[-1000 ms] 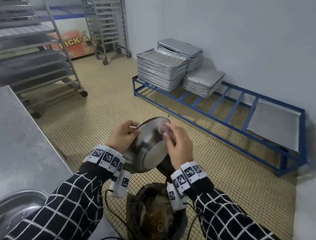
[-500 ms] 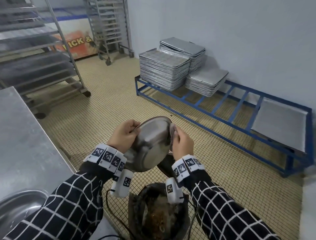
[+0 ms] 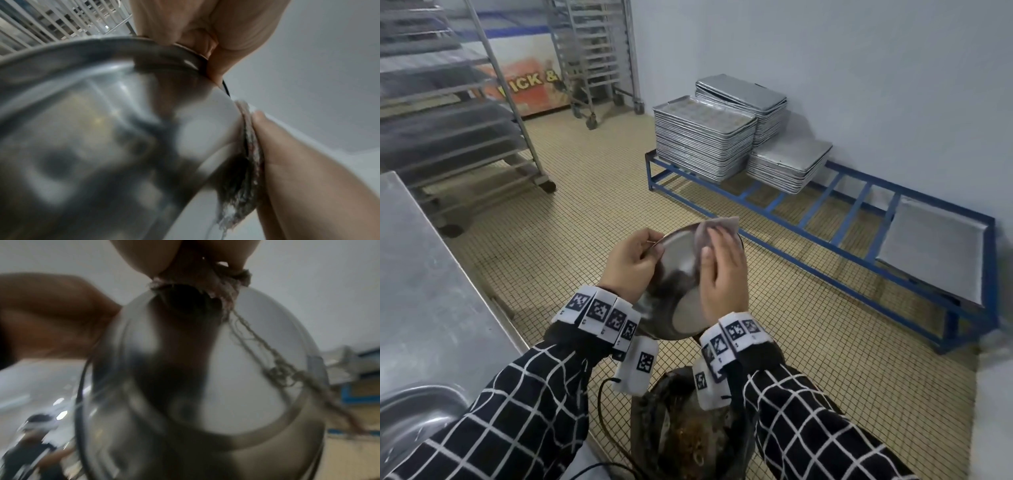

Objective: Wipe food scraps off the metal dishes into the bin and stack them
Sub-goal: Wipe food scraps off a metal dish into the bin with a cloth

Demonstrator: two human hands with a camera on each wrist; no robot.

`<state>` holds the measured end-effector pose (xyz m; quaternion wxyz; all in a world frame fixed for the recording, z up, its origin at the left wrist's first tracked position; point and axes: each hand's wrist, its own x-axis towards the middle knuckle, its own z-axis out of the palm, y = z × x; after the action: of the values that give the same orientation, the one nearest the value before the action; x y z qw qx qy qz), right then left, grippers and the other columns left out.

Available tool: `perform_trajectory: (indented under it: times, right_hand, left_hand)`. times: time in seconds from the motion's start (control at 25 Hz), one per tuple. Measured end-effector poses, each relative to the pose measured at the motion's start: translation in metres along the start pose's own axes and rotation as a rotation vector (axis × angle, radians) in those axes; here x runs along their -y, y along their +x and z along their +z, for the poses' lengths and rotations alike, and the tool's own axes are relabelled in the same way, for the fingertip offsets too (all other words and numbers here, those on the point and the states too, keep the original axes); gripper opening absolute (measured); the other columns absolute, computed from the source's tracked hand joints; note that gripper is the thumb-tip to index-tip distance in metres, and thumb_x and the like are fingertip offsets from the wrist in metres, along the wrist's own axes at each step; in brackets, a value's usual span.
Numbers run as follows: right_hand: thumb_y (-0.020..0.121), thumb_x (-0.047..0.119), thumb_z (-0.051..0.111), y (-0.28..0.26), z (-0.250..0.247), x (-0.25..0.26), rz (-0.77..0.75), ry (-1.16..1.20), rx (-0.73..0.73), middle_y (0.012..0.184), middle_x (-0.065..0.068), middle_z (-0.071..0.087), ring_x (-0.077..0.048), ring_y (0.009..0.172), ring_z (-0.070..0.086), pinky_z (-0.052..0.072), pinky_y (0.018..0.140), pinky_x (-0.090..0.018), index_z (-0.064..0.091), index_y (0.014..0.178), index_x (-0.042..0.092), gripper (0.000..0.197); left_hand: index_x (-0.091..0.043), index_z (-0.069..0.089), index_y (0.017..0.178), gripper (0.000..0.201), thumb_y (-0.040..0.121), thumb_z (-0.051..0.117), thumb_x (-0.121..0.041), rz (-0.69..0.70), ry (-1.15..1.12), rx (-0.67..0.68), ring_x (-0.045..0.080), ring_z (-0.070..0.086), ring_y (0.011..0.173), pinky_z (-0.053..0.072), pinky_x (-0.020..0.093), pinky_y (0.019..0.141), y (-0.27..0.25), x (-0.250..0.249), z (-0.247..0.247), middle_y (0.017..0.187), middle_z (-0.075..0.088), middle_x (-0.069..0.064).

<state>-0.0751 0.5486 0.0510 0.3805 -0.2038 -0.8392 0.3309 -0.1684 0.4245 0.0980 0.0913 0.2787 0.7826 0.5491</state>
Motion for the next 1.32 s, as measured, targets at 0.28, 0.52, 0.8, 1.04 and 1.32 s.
perform_trajectory:
  times: [0.28, 0.52, 0.8, 1.04, 1.32]
  right_hand:
    - [0.099, 0.018, 0.046, -0.001, -0.017, -0.034, 0.402, 0.136, -0.094, 0.119, 0.001, 0.065, -0.008, 0.113, 0.057, 0.040, 0.090, -0.010, 0.061, 0.125, 0.014, 0.030]
    - [0.098, 0.025, 0.039, -0.007, 0.010, 0.018, -0.230, -0.162, 0.084, 0.144, 0.000, 0.047, -0.020, 0.139, 0.033, 0.018, 0.117, -0.037, 0.051, 0.135, 0.021, 0.040]
    - [0.102, 0.036, 0.027, 0.002, 0.005, -0.019, 0.302, 0.046, -0.138, 0.145, 0.002, 0.044, -0.016, 0.135, 0.039, 0.036, 0.108, -0.035, 0.044, 0.140, 0.021, 0.045]
    - [0.101, 0.042, 0.034, -0.012, -0.013, -0.045, 0.804, 0.463, -0.122, 0.089, 0.011, 0.058, -0.020, 0.097, 0.057, 0.042, 0.080, -0.030, 0.056, 0.102, 0.025, 0.028]
    - [0.101, 0.034, 0.037, 0.019, -0.040, -0.042, 0.364, 0.055, 0.220, 0.092, 0.007, 0.058, -0.008, 0.083, 0.055, 0.039, 0.065, -0.017, 0.057, 0.110, 0.016, 0.029]
  left_hand:
    - [-0.021, 0.061, 0.087, 0.015, 0.095, 0.053, -0.012, -0.081, -0.035, -0.099, 0.023, 0.063, 0.070, 0.051, 0.029, 0.064, 0.003, 0.012, -0.005, 0.073, 0.065, 0.002]
    - [-0.020, 0.060, 0.082, 0.013, 0.093, 0.056, -0.014, -0.055, -0.078, -0.097, 0.032, 0.064, 0.079, 0.053, 0.048, 0.076, 0.009, 0.015, 0.008, 0.084, 0.068, 0.014]
    - [-0.021, 0.053, 0.072, 0.024, 0.092, 0.059, -0.034, -0.122, -0.142, -0.196, 0.029, 0.060, 0.068, 0.049, 0.038, 0.060, 0.001, 0.019, 0.005, 0.072, 0.063, 0.009]
    - [-0.020, 0.055, 0.070, 0.027, 0.093, 0.057, -0.035, -0.216, -0.300, -0.228, 0.018, 0.056, 0.064, 0.048, 0.034, 0.061, 0.001, 0.035, -0.008, 0.068, 0.060, -0.001]
    - [-0.023, 0.062, 0.102, 0.023, 0.097, 0.044, -0.038, -0.202, 0.063, 0.153, 0.010, 0.063, 0.084, 0.048, 0.021, 0.072, -0.005, 0.042, -0.011, 0.090, 0.066, -0.005]
